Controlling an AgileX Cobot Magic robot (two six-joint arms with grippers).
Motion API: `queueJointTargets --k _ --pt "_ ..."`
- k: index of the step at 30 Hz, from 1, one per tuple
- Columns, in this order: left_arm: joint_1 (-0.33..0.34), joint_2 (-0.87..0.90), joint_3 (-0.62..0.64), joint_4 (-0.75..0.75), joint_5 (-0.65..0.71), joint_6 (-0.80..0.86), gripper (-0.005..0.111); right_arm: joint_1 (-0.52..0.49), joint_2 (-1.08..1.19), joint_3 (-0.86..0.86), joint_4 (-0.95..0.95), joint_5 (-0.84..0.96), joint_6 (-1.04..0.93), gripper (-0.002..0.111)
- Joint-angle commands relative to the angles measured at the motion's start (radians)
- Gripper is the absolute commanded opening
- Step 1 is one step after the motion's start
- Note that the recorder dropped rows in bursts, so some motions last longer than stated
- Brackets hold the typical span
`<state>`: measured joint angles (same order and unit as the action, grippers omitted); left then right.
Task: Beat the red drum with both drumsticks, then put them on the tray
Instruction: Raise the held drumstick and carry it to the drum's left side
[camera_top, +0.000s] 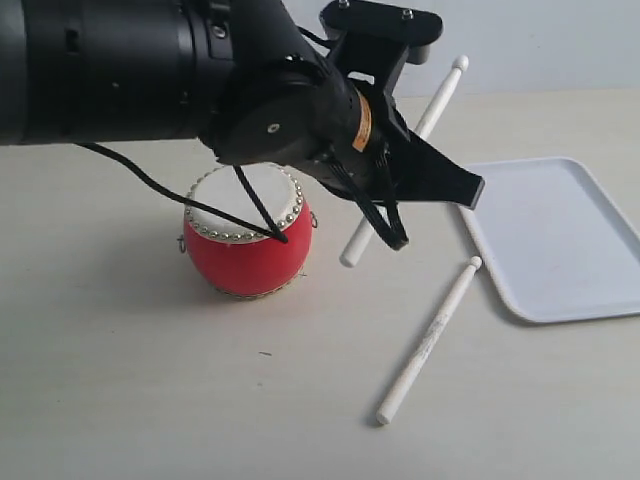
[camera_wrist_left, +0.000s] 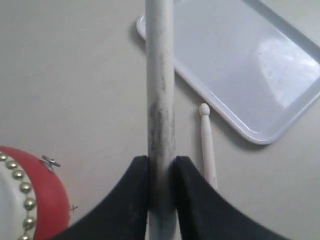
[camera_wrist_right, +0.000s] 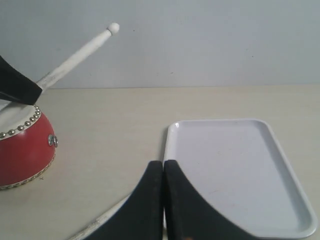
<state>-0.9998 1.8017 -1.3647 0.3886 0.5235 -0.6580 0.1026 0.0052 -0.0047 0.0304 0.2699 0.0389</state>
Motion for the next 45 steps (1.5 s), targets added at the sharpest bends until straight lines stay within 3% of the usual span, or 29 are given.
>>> queueJointTargets --k 1,21,30,45 --pt "0.002 -0.057 0.009 0.049 0.081 0.005 0.0 -0.009 -0.005 0.005 -0.001 -0.004 -0.002 0.0" --pt "0.002 -0.298 0.16 0.185 0.188 -0.009 0.0 -0.009 -0.005 0.005 -0.001 -0.009 -0.002 0.0" --pt "0.002 -0.394 0.265 0.271 0.188 -0.089 0.0 -0.009 -0.005 0.005 -0.001 -0.159 0.0 0.0" --pt "0.002 -0.562 0.515 0.526 0.136 -0.406 0.0 -0.009 -0.005 0.005 0.006 -0.317 0.418 0.0"
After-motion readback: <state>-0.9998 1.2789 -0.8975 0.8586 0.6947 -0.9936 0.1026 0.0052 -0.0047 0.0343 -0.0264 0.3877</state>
